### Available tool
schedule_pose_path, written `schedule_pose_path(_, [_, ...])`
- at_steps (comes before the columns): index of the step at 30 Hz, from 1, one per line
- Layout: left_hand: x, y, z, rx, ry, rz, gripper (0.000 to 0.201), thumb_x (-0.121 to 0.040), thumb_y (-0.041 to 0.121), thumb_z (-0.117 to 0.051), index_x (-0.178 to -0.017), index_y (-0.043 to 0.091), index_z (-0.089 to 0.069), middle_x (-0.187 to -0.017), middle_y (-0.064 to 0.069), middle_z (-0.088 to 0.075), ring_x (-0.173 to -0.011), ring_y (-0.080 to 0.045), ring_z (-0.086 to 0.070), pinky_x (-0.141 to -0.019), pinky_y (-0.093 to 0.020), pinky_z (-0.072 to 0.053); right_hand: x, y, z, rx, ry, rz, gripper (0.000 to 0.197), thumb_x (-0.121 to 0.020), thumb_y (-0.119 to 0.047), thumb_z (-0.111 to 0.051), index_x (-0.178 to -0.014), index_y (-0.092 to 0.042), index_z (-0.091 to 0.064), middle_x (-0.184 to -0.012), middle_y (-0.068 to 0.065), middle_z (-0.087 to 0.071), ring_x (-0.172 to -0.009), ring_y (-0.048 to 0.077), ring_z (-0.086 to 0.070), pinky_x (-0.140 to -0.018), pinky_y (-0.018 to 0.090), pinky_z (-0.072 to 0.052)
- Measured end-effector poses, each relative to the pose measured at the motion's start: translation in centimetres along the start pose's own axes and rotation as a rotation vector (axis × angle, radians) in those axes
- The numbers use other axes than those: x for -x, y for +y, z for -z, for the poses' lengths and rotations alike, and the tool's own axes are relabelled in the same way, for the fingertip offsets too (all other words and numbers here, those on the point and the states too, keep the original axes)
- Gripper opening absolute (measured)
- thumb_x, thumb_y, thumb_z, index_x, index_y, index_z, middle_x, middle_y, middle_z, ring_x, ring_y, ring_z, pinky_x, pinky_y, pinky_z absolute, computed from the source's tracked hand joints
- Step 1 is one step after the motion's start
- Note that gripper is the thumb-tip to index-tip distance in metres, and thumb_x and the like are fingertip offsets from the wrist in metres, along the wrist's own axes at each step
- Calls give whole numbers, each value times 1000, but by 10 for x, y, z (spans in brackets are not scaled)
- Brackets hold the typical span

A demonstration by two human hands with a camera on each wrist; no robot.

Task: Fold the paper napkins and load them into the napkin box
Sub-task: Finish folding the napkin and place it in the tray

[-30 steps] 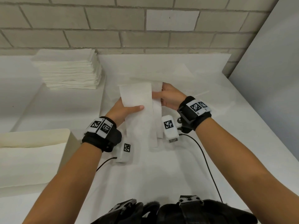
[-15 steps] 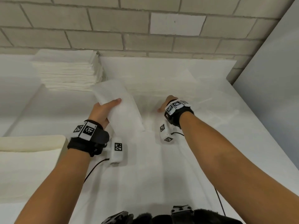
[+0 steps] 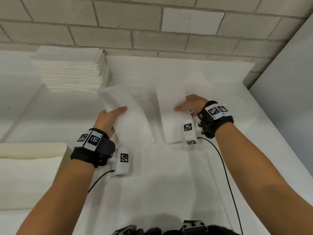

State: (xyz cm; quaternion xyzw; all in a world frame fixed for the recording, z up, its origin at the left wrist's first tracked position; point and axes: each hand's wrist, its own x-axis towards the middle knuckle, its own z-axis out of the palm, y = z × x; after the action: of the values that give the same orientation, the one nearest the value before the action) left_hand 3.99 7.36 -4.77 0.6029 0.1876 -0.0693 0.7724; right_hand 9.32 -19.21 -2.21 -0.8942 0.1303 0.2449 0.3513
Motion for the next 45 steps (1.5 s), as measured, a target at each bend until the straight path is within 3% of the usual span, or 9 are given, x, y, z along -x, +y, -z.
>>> schedule_pose_path(9, [-3,1,3,0,105,-14,39,-85,14,-66,-121,5,-55,-98,-7,-67,-89,-23,-64,-71,-31,-51,-37,-49,2,372,124,165,58,-90,-28,-59,-140,-8,-37,-145,11,-39,-133,27,-37,-103,29,-32])
schedule_pose_path(18, [-15,6,-3,32,140,-46,37,-85,13,-65,-120,3,-57,-106,-11,-68,-93,-25,-66,-73,-32,-52,-88,-75,-22,619,124,272,33,-94,-15,-47,-124,-3,-55,-126,17,-56,-113,33,-55,-81,29,-43])
schedule_pose_path(22, [-17,6,-4,22,158,-49,33,-86,13,-64,-118,5,-58,-102,-8,-68,-90,-22,-66,-74,-31,-52,-94,-69,-23,705,139,324,39,-92,-13,-50,-130,-6,-52,-128,16,-53,-116,33,-53,-91,33,-45])
schedule_pose_path(24, [-17,5,-4,18,158,-51,32,-87,13,-63,-117,6,-58,-101,-7,-68,-88,-21,-66,-72,-30,-52,-91,-65,-24,739,135,365,28,-89,-14,-53,-115,-8,-61,-114,12,-59,-107,33,-56,-82,32,-48])
schedule_pose_path(26, [-16,6,-4,18,157,-57,29,-87,13,-63,-115,7,-58,-97,-4,-69,-86,-19,-66,-71,-29,-52,-83,-61,-24,774,115,391,8,-85,-14,-57,-78,-11,-60,-78,5,-56,-84,31,-56,-60,24,-42])
schedule_pose_path(29, [-16,5,-2,28,168,-62,29,-87,12,-63,-115,8,-58,-96,-3,-69,-86,-18,-66,-73,-29,-52,-70,-59,-18,737,9,400,8,-81,-19,-66,-80,-11,-64,-64,0,-50,-72,24,-52,-51,22,-34])
schedule_pose_path(38, [-19,5,9,9,205,-43,37,-85,15,-65,-120,6,-57,-103,-7,-68,-92,-24,-65,-74,-32,-52,-91,-91,-14,564,-137,393,39,-79,-18,-72,-115,-6,-65,-114,11,-66,-105,27,-60,-76,25,-43])
schedule_pose_path(42, [-20,7,19,31,253,-59,34,-86,13,-64,-118,6,-57,-97,-6,-67,-84,-20,-64,-65,-29,-50,-101,-97,-22,652,-112,421,29,-75,-16,-74,-98,0,-69,-64,-1,-56,-61,17,-54,-52,20,-37])
schedule_pose_path(45, [-22,5,22,39,273,-52,33,-86,14,-64,-117,6,-57,-93,-4,-66,-81,-19,-64,-63,-28,-49,-101,-96,-23,687,-44,447,27,-76,-15,-73,-89,7,-65,-58,2,-42,-65,21,-45,-50,22,-29])
